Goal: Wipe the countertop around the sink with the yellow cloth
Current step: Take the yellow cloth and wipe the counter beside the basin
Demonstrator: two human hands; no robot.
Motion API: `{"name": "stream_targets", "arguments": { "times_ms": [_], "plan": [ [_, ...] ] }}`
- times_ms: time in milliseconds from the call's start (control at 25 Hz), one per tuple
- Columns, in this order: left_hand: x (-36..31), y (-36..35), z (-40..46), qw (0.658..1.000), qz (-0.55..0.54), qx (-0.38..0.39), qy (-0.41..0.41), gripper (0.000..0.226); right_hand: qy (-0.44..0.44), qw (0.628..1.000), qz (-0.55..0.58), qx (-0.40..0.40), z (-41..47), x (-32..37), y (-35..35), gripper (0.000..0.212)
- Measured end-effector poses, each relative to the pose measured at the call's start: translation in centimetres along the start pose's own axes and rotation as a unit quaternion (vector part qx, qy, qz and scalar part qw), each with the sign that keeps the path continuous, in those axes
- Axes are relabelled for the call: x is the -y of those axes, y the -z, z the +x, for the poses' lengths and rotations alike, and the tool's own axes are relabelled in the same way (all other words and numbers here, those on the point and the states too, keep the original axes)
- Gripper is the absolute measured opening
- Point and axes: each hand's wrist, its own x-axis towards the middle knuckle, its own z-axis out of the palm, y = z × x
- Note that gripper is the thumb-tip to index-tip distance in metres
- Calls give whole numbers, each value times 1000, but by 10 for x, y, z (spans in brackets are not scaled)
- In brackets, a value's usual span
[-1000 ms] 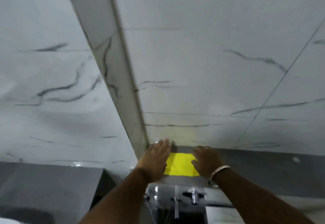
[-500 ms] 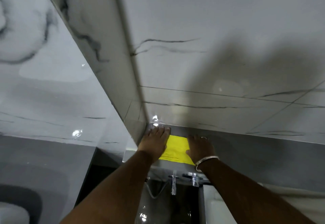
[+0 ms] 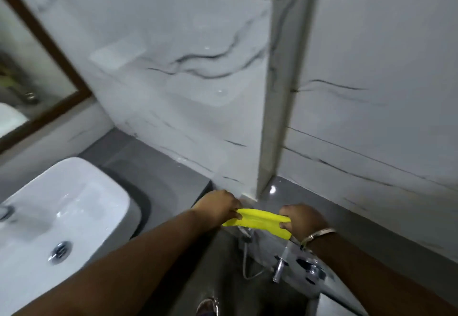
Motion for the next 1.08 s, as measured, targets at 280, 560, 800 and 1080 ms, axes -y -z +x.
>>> {"name": "stream_targets", "arguments": {
  "times_ms": [280, 560, 800, 1080],
  "plan": [
    [125, 51, -123, 989, -46, -89, 104, 30, 126, 991, -11, -36, 69, 160, 40, 16],
    [259, 52, -180, 957, -168, -190, 140, 29, 138, 990, 6, -33, 164, 270, 35, 28],
    [332, 44, -157, 947, -207, -193, 154, 30, 103, 991, 70, -45, 227, 305, 10, 45],
    [389, 26, -81, 958, -177, -44, 223, 26, 88, 986, 140, -33, 298, 289, -39, 46]
  ]
}}
